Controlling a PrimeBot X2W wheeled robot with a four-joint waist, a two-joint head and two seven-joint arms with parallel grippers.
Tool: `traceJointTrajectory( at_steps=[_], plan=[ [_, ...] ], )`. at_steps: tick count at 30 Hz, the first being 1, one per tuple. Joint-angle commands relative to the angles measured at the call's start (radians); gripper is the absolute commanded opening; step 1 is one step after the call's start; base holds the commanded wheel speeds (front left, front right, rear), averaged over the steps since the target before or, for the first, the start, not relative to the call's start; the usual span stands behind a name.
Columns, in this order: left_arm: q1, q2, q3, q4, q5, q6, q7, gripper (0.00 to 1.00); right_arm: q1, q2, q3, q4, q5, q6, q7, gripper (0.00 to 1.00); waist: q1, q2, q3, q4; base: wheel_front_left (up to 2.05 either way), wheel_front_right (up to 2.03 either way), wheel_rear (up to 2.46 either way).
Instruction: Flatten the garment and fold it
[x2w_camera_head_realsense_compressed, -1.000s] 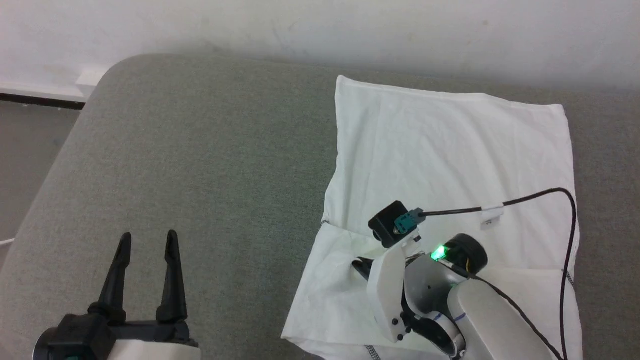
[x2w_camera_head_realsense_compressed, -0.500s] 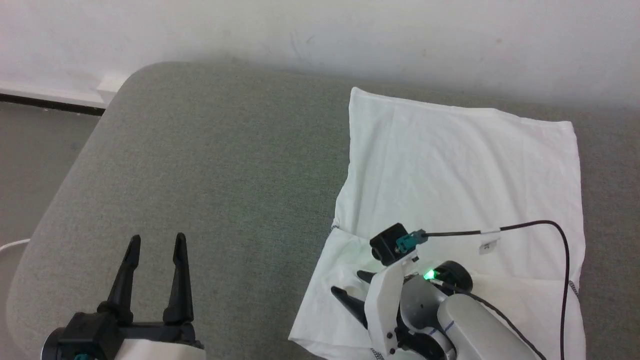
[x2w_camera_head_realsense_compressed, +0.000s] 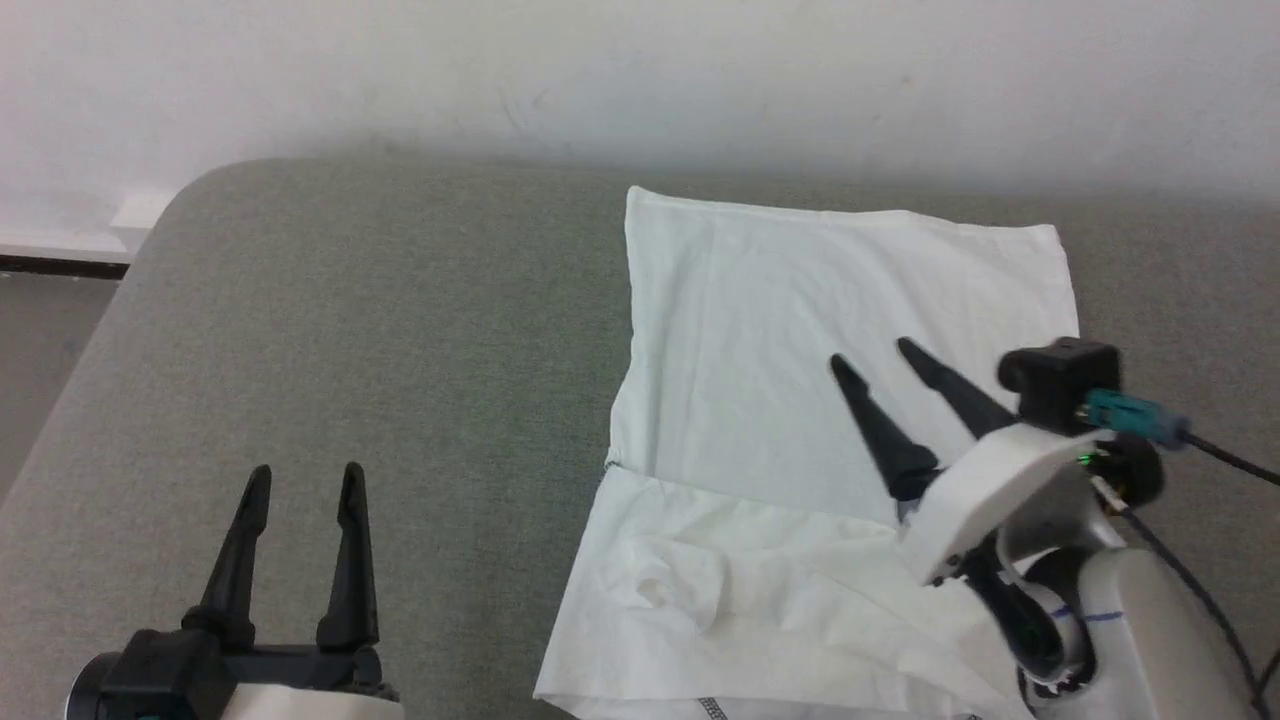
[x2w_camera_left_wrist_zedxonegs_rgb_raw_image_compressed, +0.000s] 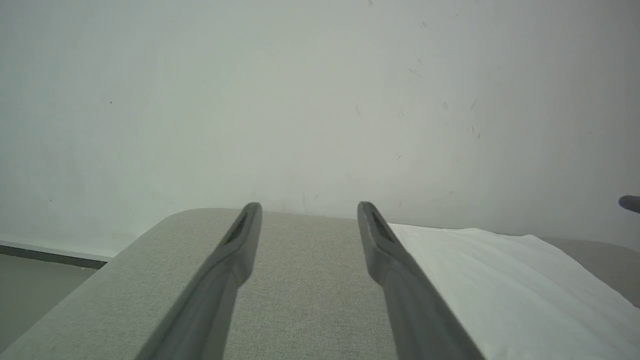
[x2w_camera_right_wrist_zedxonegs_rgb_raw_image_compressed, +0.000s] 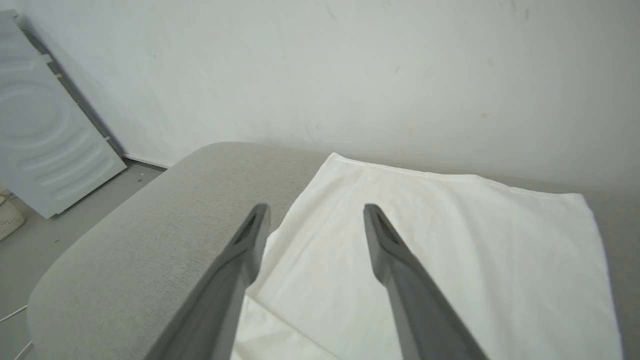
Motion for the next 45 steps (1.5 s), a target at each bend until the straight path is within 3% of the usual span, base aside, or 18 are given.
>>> traceJointTrajectory(
  at_steps=[1, 6, 11, 18, 25, 30, 37, 42, 45],
  plan=[
    [0.011, 0.004, 0.001, -0.005, 0.002, 0.005, -0.006, 1.0, 0.028, 0.001, -0.031, -0.035, -0.023, -0.001, -0.02, 1.0, 0.0, 0.0, 0.011, -0.022, 0.0, 0.0, 0.0],
    [0.011, 0.002, -0.009, -0.004, -0.005, -0.004, -0.022, 1.0, 0.146, 0.001, -0.203, -0.19, -0.084, -0.001, -0.132, 1.0, 0.0, 0.0, 0.023, -0.047, 0.0, 0.0, 0.0],
    [0.011, -0.003, -0.031, 0.005, 0.004, -0.021, -0.047, 1.0, 0.259, 0.001, -0.317, -0.219, -0.139, -0.001, -0.251, 1.0, 0.0, 0.0, 0.025, -0.063, 0.0, 0.0, 0.0],
    [0.025, -0.015, -0.052, 0.068, 0.02, -0.029, -0.062, 1.0, 0.356, 0.001, -0.347, -0.15, -0.12, -0.001, -0.377, 1.0, 0.0, 0.0, 0.02, -0.076, 0.0, 0.0, 0.0],
    [-0.024, -0.01, -0.038, 0.074, 0.006, -0.045, -0.065, 1.0, 0.327, 0.001, -0.32, -0.142, -0.133, -0.001, -0.405, 1.0, 0.0, 0.0, 0.067, -0.094, 0.0, 0.0, 0.0],
    [-0.183, 0.056, -0.039, 0.06, 0.002, -0.089, -0.014, 1.0, 0.287, 0.001, -0.315, -0.171, -0.144, -0.001, -0.403, 1.0, 0.0, 0.0, 0.149, -0.101, 0.0, 0.0, 0.0],
    [-0.585, 0.229, -0.068, 0.073, -0.061, -0.142, 0.198, 1.0, 0.218, 0.001, -0.288, -0.204, -0.149, -0.001, -0.409, 1.0, 0.0, 0.0, 0.302, -0.127, 0.0, 0.0, 0.0],
    [-0.876, 0.339, -0.155, 0.132, -0.132, -0.149, 0.365, 1.0, 0.184, 0.001, -0.274, -0.225, -0.145, -0.001, -0.423, 1.0, 0.0, 0.0, 0.384, -0.157, 0.0, 0.0, 0.0],
    [-1.022, 0.373, -0.219, 0.201, -0.208, -0.15, 0.44, 1.0, 0.172, 0.001, -0.269, -0.234, -0.14, -0.001, -0.433, 1.0, 0.0, 0.0, 0.427, -0.177, 0.0, 0.0, 0.0]
  ],
)
